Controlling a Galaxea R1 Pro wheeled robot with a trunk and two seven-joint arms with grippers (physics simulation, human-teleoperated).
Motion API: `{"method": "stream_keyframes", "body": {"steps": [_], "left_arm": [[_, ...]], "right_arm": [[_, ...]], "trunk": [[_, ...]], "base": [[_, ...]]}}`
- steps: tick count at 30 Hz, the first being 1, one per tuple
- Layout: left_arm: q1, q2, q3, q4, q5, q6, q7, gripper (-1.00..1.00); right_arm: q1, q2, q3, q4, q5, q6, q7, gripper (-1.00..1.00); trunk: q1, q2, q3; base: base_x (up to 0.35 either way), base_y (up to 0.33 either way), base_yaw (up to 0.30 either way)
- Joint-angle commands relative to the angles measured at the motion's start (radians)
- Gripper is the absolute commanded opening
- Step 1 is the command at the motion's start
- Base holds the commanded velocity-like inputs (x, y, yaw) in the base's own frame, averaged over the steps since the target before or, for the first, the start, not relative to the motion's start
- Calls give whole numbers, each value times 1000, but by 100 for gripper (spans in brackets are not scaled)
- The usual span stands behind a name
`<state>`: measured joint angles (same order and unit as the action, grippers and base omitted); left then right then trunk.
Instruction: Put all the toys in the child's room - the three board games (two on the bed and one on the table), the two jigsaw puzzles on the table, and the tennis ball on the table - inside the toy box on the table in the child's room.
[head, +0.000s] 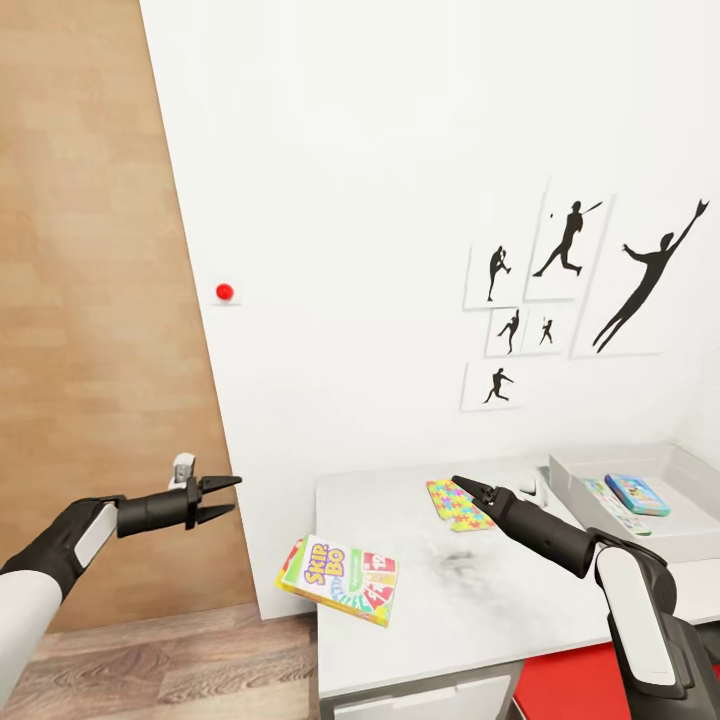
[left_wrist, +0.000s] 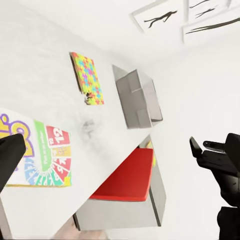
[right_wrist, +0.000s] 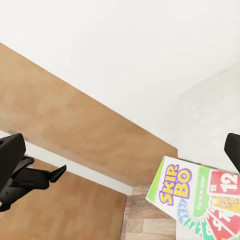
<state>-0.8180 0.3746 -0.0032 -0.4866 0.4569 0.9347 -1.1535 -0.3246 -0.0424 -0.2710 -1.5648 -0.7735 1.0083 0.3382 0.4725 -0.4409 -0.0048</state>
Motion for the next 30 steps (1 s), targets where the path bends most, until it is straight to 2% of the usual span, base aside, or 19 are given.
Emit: {"method": "stream_keyframes", "body": {"steps": [1,9,21,30], "left_arm": [[-1,1,0,0,2,14,-2,100],[-1,10,0,1,1,58,3,100],[-1,16,0,3,2,61,5,100],[-1,16,-1,3,2,58,9,100]], "right_arm": [[-1,0,-1,0,9,4,11,100],[-1,4,2,0,11,4,10,100],[-1,7,3,0,15,4,10,100],[-1,-2,3,-6,11,14,26,100]], "trunk": [[4,-8,-4],[35,-64,-29],[81,-148,-66],[115,-211,-95]], "base": [[0,0,0],[0,0,0],[0,0,0],[0,0,0]]}}
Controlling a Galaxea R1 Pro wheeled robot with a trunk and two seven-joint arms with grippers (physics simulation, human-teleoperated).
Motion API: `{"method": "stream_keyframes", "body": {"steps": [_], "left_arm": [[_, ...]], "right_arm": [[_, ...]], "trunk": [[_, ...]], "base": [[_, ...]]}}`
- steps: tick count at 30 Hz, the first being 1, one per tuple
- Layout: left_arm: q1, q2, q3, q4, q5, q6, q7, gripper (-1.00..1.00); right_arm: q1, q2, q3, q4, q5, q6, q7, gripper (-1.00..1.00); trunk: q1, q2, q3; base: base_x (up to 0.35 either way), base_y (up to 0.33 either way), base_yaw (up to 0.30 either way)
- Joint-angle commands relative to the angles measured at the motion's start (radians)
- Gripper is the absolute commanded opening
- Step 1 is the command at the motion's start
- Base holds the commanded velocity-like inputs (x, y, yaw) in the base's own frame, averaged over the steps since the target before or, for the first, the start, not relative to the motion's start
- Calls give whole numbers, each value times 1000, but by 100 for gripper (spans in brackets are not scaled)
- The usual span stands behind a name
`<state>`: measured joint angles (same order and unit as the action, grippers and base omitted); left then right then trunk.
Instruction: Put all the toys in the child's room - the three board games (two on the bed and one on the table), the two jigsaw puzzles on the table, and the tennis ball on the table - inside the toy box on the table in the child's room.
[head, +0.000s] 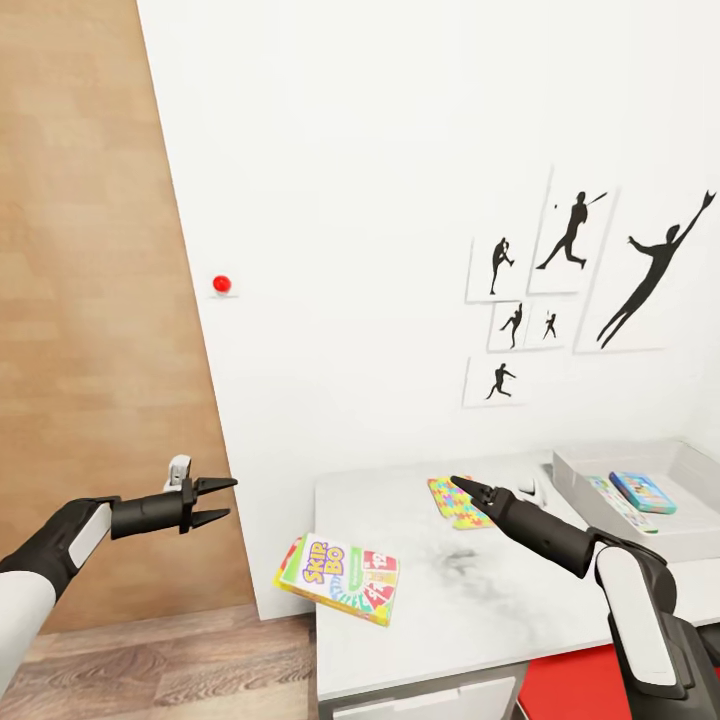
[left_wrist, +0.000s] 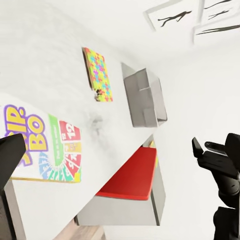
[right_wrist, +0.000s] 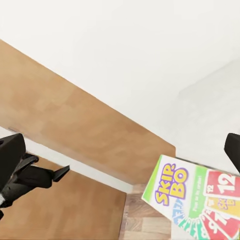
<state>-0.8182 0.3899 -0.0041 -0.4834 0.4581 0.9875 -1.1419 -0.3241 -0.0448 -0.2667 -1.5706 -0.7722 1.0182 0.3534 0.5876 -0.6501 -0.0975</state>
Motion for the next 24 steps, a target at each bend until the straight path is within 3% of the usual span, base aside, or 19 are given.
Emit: {"method": "stream_keyframes", "body": {"steps": [1,3,9,13,24], "left_arm": [[-1,0,0,0,1,5,-3,100],[-1,0,0,0,1,4,-2,100],[-1,0,0,0,1,3,-1,100],[-1,-1,0,0,1,2,-1,100],[-1,-2,-1,0,0,1,-1,100]], "right_arm": [[-1,0,-2,-1,9,7,21,100],[-1,0,-2,-2,7,19,76,100],[8,-1,-8,-3,8,29,357,100],[32,-1,-16,-3,9,29,469,100],[40,-1,-31,-3,10,29,499,100]], "trunk": [[4,-9,-5],[12,-23,-11],[35,-65,-30],[50,-93,-43],[92,-170,-77]], "base": [[0,0,0],[0,0,0],[0,0,0],[0,0,0],[0,0,0]]}}
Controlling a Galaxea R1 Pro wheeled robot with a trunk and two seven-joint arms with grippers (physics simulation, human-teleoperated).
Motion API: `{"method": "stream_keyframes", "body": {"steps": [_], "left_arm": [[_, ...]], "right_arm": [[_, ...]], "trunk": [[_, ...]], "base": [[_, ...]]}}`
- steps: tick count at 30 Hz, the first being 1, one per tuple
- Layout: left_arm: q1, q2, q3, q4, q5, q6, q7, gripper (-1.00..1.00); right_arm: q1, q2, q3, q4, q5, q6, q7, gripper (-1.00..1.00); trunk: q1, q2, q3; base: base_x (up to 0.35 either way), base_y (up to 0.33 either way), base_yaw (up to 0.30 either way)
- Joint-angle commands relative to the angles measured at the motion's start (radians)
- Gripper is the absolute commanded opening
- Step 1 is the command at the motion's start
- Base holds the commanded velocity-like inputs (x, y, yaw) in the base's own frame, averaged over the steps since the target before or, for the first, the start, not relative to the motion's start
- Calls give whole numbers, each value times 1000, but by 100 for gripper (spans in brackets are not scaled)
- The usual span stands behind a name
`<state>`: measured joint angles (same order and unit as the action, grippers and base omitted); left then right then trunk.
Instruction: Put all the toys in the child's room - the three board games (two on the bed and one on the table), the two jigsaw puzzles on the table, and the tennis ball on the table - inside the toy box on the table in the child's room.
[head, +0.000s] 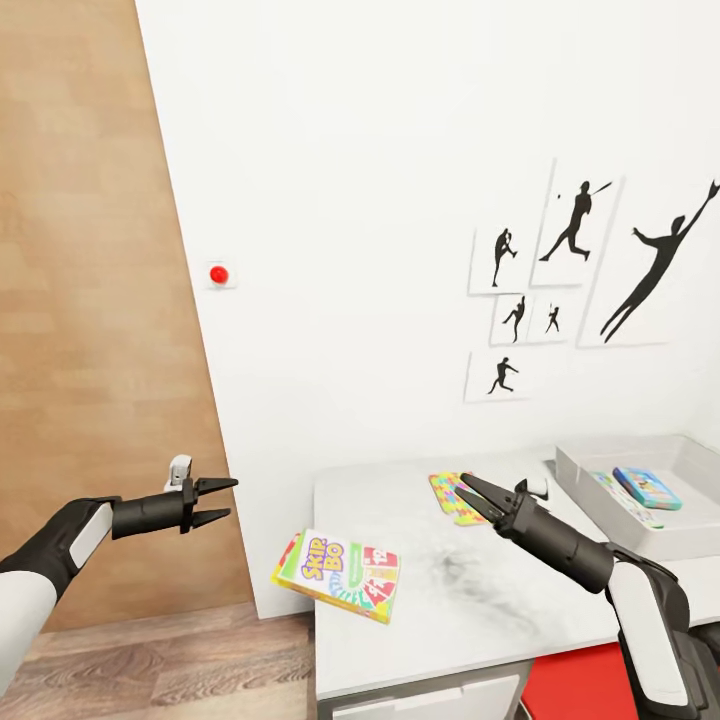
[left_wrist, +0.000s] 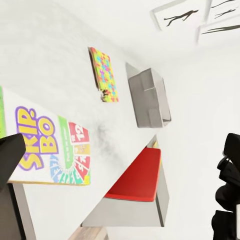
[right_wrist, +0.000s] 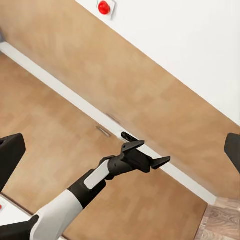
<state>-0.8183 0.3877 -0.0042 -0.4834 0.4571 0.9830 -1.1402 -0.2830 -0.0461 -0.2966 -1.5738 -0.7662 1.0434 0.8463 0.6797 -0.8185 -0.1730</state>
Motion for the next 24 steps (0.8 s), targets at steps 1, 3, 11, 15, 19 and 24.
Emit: {"method": "stream_keyframes", "body": {"steps": [1,3,11,15,19,24], "left_arm": [[-1,0,0,0,1,5,-3,100],[-1,0,0,0,0,5,-3,100],[-1,0,0,0,0,5,-4,100],[-1,0,0,0,0,5,-3,100],[-1,-1,0,0,0,5,-4,100],[-1,0,0,0,0,4,-5,100]], "right_arm": [[-1,1,-1,0,4,4,6,100],[-1,1,-1,0,4,4,5,100],[-1,3,-1,0,11,4,4,100],[-1,4,-1,0,13,4,3,100],[-1,4,0,0,15,4,-2,100],[-1,9,14,0,16,4,-13,100]], "trunk": [[4,-9,-5],[12,-23,-11],[42,-79,-36],[58,-107,-49],[73,-135,-61],[92,-170,-77]], "base": [[0,0,0],[0,0,0],[0,0,0],[0,0,0],[0,0,0],[0,0,0]]}}
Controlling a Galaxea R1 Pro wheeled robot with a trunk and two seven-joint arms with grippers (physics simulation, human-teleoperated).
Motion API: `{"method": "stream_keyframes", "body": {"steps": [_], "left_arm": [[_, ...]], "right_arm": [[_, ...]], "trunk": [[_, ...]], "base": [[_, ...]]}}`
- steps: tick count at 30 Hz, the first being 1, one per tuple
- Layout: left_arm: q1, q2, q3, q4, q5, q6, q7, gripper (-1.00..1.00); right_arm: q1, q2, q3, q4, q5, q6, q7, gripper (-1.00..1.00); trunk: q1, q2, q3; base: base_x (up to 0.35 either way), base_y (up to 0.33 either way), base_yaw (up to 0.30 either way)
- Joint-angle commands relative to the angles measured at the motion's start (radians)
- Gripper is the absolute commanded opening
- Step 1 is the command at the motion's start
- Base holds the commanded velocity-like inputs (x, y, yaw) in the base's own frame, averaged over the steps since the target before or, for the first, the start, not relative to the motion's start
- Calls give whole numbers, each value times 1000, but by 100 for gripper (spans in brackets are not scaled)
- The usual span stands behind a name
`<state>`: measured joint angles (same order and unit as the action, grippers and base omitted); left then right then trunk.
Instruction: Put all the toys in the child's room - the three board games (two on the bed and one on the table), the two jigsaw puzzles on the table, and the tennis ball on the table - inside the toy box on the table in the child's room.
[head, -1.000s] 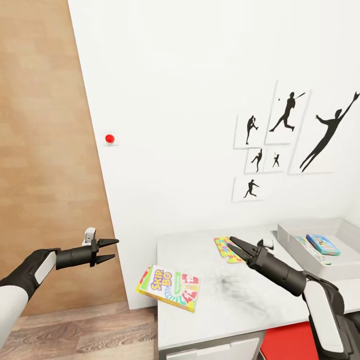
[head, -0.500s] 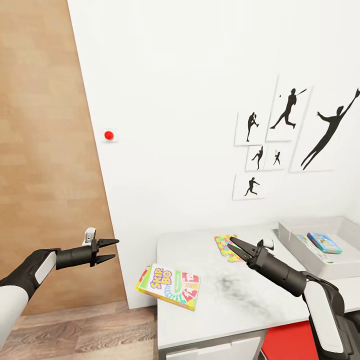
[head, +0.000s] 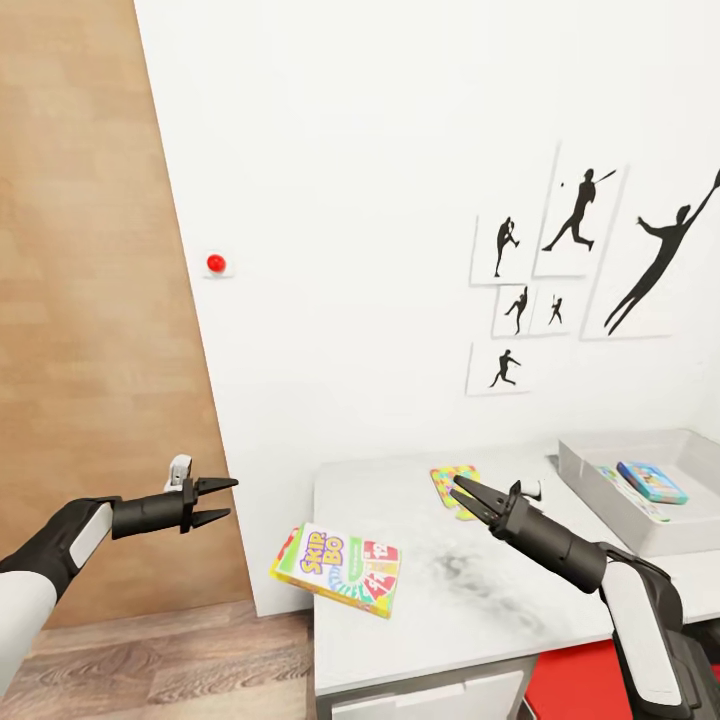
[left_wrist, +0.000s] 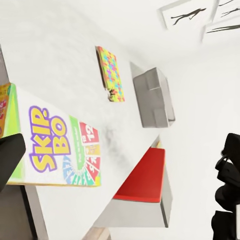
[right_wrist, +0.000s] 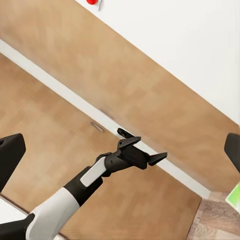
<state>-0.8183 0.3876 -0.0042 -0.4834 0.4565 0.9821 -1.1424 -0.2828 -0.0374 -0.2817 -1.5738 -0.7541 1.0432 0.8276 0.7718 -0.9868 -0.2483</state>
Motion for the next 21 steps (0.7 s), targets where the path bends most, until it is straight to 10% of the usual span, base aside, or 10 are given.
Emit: {"method": "stream_keyframes", "body": {"steps": [1,12,21], "left_arm": [[-1,1,0,0,1,5,-3,100],[-1,-4,0,0,-1,5,1,100],[-1,-13,1,0,1,1,4,100]], "right_arm": [[-1,2,4,0,4,4,2,100],[-228,45,151,13,-17,3,-460,100],[-337,95,188,80,-25,-2,-680,100]], "trunk": [[4,-8,-5],[46,-85,-39],[81,-148,-67]], "base": [[0,0,0],[0,0,0],[0,0,0]]}}
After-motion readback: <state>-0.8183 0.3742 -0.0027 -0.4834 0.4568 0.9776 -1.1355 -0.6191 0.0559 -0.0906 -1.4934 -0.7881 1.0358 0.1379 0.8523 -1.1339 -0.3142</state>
